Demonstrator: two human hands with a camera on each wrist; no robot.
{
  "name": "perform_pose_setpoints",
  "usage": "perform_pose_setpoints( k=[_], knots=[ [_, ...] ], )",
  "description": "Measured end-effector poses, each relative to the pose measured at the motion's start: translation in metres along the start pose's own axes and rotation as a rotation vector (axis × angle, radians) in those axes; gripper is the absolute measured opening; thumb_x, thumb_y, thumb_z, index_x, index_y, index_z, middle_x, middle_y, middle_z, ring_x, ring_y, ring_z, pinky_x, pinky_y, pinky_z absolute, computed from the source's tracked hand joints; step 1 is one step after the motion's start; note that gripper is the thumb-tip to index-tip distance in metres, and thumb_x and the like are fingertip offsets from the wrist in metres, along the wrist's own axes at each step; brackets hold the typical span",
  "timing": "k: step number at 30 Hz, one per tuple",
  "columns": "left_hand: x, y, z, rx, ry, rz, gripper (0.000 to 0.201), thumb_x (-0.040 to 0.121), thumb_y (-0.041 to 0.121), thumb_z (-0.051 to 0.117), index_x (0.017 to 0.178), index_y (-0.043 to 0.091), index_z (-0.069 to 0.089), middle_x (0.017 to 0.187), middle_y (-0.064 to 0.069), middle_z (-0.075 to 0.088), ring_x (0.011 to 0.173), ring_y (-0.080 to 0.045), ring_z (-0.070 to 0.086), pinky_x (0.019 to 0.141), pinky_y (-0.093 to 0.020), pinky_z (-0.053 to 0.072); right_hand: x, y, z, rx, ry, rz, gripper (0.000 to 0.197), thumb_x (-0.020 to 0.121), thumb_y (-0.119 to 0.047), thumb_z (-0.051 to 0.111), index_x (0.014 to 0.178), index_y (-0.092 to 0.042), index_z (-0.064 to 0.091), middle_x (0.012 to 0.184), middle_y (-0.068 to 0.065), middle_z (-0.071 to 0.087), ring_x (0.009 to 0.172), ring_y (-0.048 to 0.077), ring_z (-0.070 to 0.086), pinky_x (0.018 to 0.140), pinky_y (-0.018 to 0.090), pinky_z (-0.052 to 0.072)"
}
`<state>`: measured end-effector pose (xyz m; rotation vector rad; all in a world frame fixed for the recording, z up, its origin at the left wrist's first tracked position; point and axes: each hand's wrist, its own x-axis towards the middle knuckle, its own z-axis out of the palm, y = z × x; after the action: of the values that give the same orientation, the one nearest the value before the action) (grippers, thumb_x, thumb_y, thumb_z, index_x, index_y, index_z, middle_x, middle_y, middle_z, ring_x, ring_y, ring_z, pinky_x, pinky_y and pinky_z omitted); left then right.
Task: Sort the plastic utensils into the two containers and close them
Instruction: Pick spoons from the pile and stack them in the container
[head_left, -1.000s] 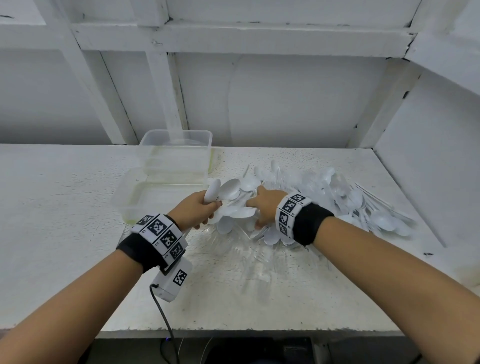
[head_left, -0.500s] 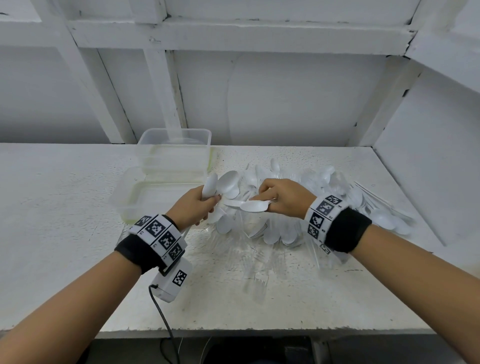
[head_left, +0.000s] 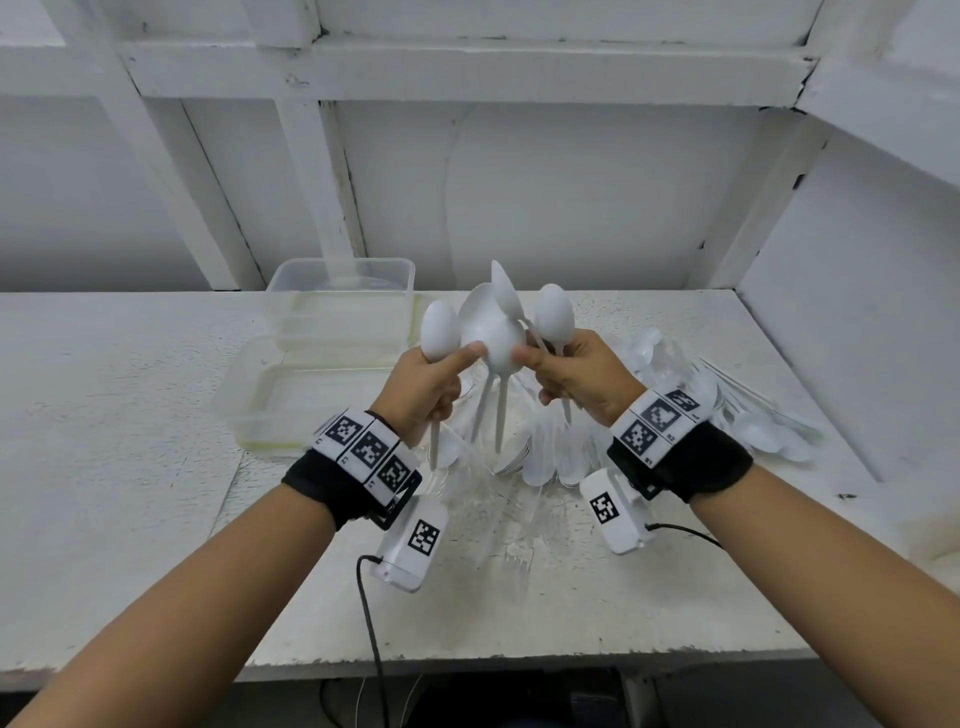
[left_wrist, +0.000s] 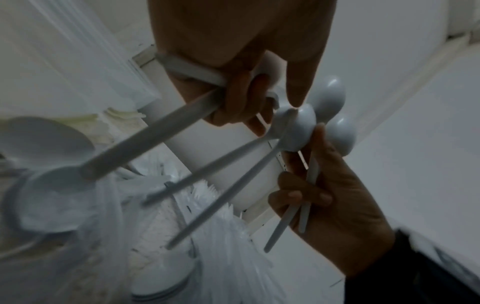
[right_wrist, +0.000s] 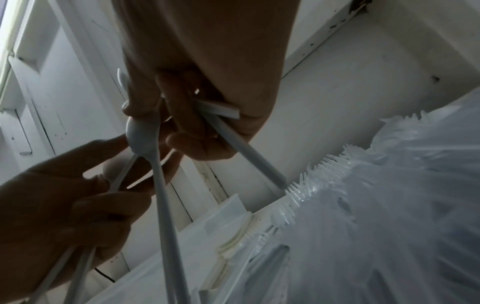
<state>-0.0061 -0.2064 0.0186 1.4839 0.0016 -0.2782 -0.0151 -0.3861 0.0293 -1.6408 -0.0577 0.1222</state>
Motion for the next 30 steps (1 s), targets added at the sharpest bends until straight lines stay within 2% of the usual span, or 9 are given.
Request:
perform_pose_setpoints(
  k=[4,8,12,15,18,23,25,27,30],
  knots=[
    [-0.001,0.005,0.005,-0.077,-0.01,0.004,0.016,0.086,0.016,0.064,0.074,0.016,0.053,0.048,0.011,0.033,0.038,-0.003,0.024,0.036,-0.016,0.018,0.0,0.0,0.005,0.054,0.076,0.0,0.012,0.086,-0.016,0.064,0.074,-0.016,0.063,0.056,0.002,0.036,0.039,0.005,0.032,0.043,0.021,0.038],
    [-0.001,0.005,-0.001,-0.132,0.046,-0.004,0.013,0.087,0.016,0.063,0.078,0.016,0.053,0.057,0.006,0.031,0.038,-0.003,0.025,0.036,-0.015,0.02,0.0,0.005,0.003,0.142,0.199,0.0,0.019,0.09,-0.022,0.059,0.076,-0.011,0.053,0.06,0.004,0.034,0.038,0.005,0.03,0.039,0.019,0.029],
    [-0.006,0.004,-0.009,-0.175,0.06,-0.014,0.011,0.089,0.016,0.059,0.08,0.014,0.053,0.062,0.003,0.034,0.04,-0.003,0.027,0.036,-0.015,0.02,-0.004,0.005,0.001,0.213,0.246,0.009,0.014,0.096,-0.022,0.049,0.085,-0.015,0.051,0.064,-0.001,0.041,0.044,0.004,0.036,0.039,0.018,0.025],
    [-0.012,0.002,-0.011,-0.198,0.032,-0.033,0.008,0.09,0.016,0.057,0.084,0.011,0.054,0.065,0.003,0.041,0.041,-0.004,0.028,0.036,-0.015,0.021,-0.009,0.007,0.008,0.175,0.246,0.006,0.015,0.095,-0.022,0.052,0.082,-0.015,0.051,0.059,-0.003,0.039,0.045,0.005,0.034,0.037,0.016,0.026],
    [-0.019,0.001,-0.008,-0.212,-0.01,-0.055,0.009,0.092,0.016,0.055,0.086,0.009,0.055,0.061,0.007,0.05,0.041,-0.004,0.028,0.037,-0.015,0.02,-0.013,0.008,0.022,0.142,0.257,0.009,0.018,0.093,-0.021,0.056,0.076,-0.015,0.051,0.051,-0.005,0.036,0.043,0.006,0.03,0.038,0.017,0.025],
    [-0.023,-0.004,-0.001,-0.176,0.021,-0.047,0.009,0.091,0.018,0.057,0.084,0.012,0.055,0.059,0.005,0.038,0.041,-0.004,0.028,0.038,-0.016,0.021,-0.021,-0.001,0.044,0.156,0.208,-0.005,0.023,0.093,-0.024,0.055,0.072,-0.016,0.05,0.044,-0.011,0.035,0.037,0.003,0.027,0.037,0.017,0.023],
    [-0.025,-0.006,0.0,-0.164,0.06,-0.026,0.008,0.089,0.019,0.06,0.084,0.014,0.056,0.058,0.005,0.033,0.041,-0.005,0.027,0.038,-0.017,0.021,-0.026,-0.003,0.05,0.103,0.186,-0.058,0.014,0.092,-0.02,0.057,0.078,-0.021,0.054,0.04,-0.016,0.044,0.034,0.0,0.037,0.038,0.012,0.027],
    [-0.027,-0.006,0.0,-0.141,0.08,-0.004,0.007,0.088,0.019,0.061,0.083,0.016,0.058,0.057,0.006,0.033,0.042,-0.005,0.026,0.038,-0.017,0.022,-0.029,-0.003,0.052,0.045,0.18,-0.102,0.011,0.091,-0.015,0.058,0.083,-0.023,0.057,0.042,-0.022,0.05,0.039,-0.005,0.047,0.043,0.008,0.033],
    [-0.029,-0.007,0.001,-0.044,0.095,0.039,0.016,0.091,0.031,0.056,0.089,0.015,0.059,0.07,0.004,0.048,0.045,-0.005,0.03,0.04,-0.016,0.026,-0.026,-0.002,0.05,-0.032,0.257,-0.097,0.008,0.09,-0.02,0.06,0.081,-0.023,0.059,0.044,-0.023,0.051,0.042,-0.006,0.048,0.051,0.013,0.033]
  ],
)
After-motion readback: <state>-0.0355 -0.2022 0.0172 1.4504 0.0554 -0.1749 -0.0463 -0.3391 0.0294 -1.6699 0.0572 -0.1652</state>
